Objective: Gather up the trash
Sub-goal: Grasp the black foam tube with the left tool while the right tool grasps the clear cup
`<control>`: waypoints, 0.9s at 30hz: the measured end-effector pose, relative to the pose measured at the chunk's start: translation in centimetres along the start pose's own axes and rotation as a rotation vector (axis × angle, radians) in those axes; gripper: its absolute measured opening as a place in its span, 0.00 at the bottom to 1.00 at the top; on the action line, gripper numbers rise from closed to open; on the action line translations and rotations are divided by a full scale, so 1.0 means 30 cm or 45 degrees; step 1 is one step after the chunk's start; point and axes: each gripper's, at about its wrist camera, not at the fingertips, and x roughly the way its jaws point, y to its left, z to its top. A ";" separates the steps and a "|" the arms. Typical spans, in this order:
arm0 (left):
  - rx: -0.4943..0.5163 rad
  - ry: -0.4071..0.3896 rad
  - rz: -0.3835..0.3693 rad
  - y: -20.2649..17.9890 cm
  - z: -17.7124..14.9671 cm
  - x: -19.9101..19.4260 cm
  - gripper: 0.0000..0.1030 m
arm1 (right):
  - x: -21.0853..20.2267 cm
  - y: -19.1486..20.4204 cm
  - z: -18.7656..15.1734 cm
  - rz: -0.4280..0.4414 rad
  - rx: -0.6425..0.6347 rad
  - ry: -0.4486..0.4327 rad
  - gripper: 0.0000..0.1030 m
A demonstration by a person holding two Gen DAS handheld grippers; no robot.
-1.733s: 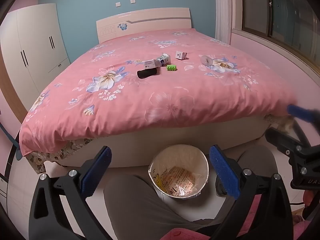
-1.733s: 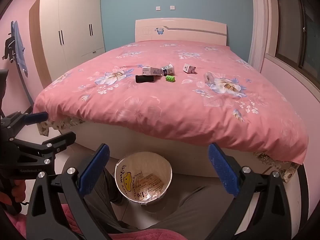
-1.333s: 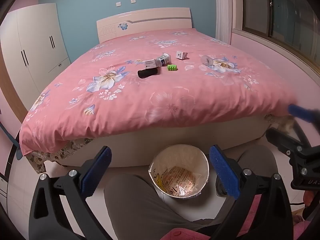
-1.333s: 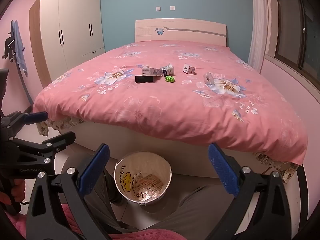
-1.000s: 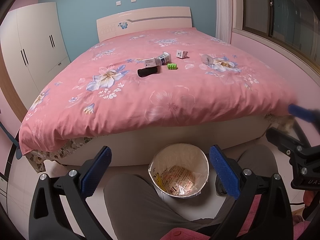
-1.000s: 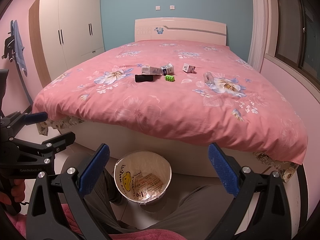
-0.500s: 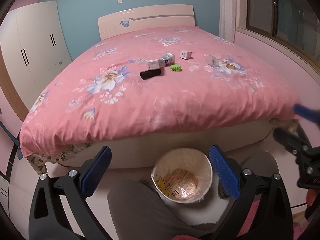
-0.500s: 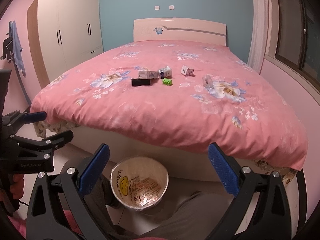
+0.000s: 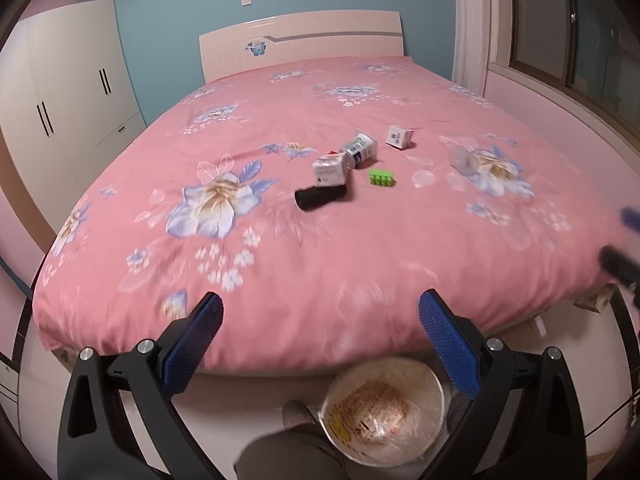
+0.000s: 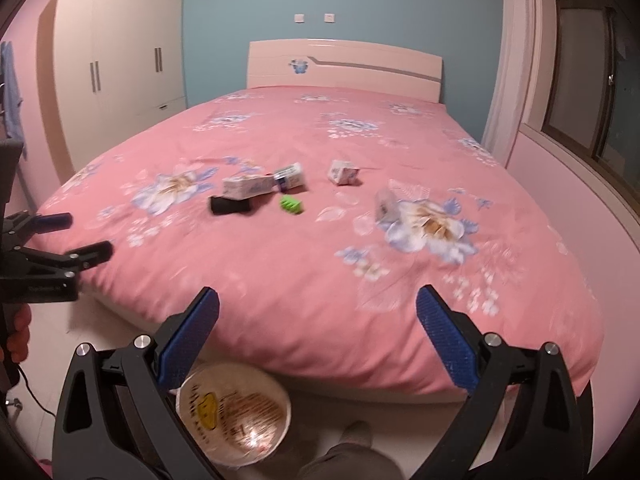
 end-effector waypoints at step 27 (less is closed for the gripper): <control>0.200 0.216 -0.151 0.107 0.301 0.811 0.97 | 0.870 -0.303 0.301 -0.125 0.066 0.288 0.93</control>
